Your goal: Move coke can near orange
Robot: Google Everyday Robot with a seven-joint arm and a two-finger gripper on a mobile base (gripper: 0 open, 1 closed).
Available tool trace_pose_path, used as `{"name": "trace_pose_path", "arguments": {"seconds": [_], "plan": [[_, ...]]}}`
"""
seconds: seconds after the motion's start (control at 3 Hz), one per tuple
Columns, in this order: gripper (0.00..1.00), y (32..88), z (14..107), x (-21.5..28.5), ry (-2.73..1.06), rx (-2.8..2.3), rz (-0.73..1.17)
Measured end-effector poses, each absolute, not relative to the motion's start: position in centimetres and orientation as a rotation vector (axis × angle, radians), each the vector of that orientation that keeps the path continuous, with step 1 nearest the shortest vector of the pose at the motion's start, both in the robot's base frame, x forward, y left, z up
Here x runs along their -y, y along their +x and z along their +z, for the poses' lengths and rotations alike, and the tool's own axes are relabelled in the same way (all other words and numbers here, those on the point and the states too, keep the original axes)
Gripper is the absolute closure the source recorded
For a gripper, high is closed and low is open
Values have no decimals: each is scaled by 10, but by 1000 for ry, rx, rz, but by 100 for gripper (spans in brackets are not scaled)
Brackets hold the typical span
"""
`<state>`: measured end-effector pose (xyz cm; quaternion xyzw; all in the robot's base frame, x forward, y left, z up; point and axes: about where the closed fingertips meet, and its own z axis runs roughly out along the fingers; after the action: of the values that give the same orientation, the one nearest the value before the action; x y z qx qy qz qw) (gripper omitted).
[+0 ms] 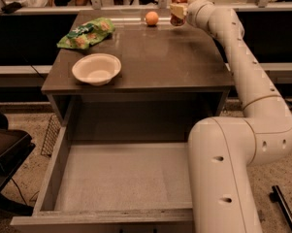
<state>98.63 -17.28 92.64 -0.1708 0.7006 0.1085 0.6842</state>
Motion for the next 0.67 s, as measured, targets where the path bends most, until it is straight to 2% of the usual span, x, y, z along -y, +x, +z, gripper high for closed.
{"name": "trace_pose_path", "arguments": {"seconds": [0.33,0.67], "plan": [[100,995,913,172,-376,-1587,219],[74,996,911,169,-378,-1589,222]]}}
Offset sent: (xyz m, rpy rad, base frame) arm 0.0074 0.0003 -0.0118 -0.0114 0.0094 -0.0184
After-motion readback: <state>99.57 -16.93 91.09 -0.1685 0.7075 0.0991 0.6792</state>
